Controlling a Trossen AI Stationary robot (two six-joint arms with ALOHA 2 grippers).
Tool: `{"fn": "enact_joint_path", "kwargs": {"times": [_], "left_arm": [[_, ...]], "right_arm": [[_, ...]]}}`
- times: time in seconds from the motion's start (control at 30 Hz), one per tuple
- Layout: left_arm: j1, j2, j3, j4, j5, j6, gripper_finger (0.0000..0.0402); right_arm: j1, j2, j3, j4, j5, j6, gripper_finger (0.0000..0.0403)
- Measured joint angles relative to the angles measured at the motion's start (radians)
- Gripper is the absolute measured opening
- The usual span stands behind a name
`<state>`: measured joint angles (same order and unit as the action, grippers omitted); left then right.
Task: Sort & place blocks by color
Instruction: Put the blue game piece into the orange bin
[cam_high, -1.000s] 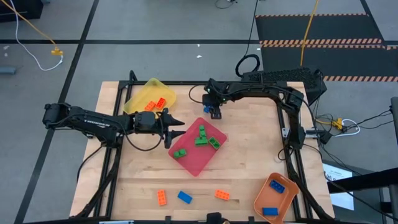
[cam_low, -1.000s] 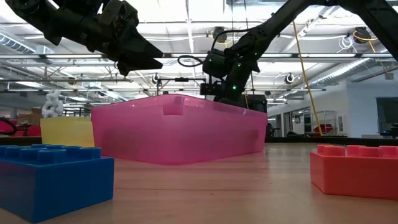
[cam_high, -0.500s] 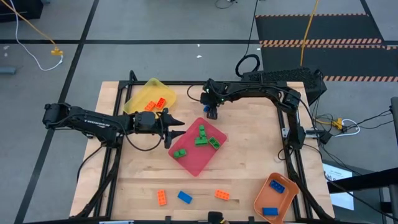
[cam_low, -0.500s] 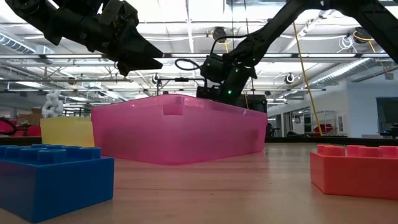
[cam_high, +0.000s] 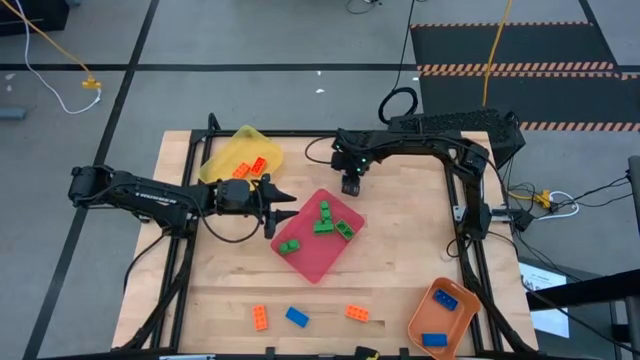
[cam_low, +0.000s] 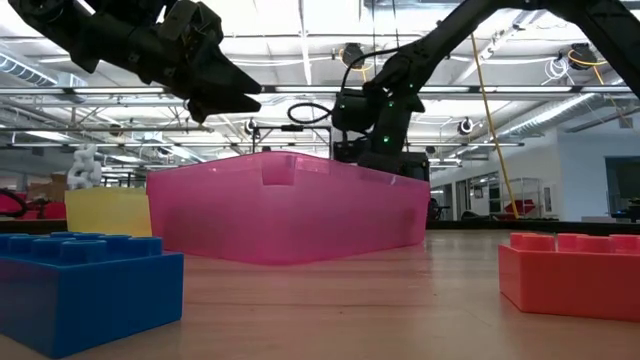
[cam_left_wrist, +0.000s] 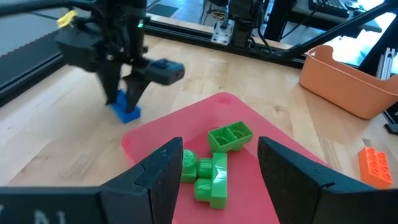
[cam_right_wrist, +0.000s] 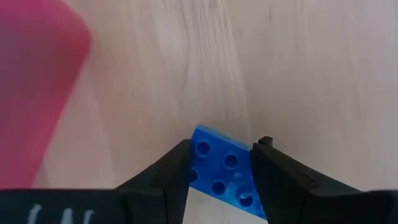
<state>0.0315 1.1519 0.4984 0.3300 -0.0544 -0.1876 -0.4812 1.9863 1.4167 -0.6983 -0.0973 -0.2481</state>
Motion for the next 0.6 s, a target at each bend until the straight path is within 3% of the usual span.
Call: {"fn": "enact_joint_path", "kwargs": {"times": [0.2,0.6], "left_arm": [[-0.003,0.0,0.0,-0.007,0.0,-0.006,0.0207],[-0.015,0.0,0.0,-0.007,0.0,-0.005,0.0207]], "right_arm": [[-0.002,-0.04,-0.005,-0.098,0.056,0.028,0.0159],[-0.001,-0.183,-0.019,-0.135,0.096,-0.341,0.0188]]}}
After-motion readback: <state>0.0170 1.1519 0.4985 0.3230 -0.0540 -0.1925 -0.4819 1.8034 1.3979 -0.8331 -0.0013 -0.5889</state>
